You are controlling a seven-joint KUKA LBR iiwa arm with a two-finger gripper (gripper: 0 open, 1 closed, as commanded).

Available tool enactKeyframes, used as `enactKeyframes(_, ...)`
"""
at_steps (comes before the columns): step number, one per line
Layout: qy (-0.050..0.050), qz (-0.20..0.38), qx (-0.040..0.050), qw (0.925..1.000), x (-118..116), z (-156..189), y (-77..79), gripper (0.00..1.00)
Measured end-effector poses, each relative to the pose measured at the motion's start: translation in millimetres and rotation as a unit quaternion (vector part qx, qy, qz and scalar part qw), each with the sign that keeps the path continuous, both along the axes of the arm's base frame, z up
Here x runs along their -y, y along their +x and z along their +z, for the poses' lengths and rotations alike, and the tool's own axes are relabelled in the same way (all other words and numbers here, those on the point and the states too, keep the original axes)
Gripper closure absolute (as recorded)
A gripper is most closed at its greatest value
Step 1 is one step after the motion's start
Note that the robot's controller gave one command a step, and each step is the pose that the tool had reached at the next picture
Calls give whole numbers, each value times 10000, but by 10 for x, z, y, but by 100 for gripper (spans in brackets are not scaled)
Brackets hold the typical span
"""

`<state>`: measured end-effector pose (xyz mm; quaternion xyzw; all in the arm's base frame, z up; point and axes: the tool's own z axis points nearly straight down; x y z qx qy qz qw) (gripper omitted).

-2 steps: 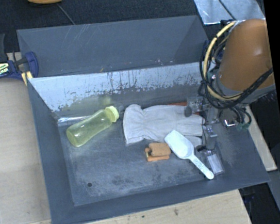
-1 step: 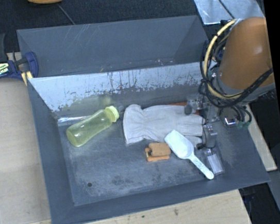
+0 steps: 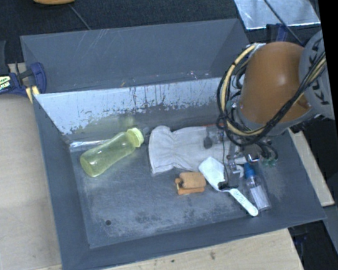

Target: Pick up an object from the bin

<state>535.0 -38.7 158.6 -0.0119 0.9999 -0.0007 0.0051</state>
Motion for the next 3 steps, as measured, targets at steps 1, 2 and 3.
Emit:
enactKeyframes(1,5,549,-50,9985,-257,-358,-14,0)
enactKeyframes(2,7,319,-25,9995,-310,-755,187,0)
enactKeyframes(3,12,-532,-43,9986,-264,-859,139,100)
